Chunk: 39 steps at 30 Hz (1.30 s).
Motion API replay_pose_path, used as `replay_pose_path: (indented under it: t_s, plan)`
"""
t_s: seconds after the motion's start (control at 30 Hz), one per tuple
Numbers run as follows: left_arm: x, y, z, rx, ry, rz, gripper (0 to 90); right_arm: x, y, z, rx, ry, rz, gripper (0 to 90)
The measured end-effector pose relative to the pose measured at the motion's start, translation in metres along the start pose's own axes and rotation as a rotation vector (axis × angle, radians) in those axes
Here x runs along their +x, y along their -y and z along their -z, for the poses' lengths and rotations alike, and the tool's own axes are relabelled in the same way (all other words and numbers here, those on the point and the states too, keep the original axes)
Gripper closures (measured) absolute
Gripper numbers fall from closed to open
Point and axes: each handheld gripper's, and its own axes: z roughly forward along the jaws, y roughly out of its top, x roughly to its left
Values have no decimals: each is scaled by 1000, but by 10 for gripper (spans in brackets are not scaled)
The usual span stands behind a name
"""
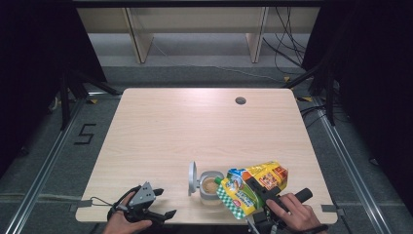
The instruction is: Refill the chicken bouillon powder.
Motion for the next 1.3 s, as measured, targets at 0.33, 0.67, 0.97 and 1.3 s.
replay_pose_path:
  t_s: [0.33,0.67,0.97,1.3]
  plan:
    - [1,0,1,0,-6,-28,157,7,17,-1,-118,2,-258,812]
    - [0,0,2,-3,-2,-26,157,15,21,-5,-161,-45,-381,813]
    - [0,0,2,1,0,-27,157,22,36,-14,-230,-94,-602,817]
    - [-1,0,1,-9,1,-6,157,25,52,-27,-295,-116,-796,824]
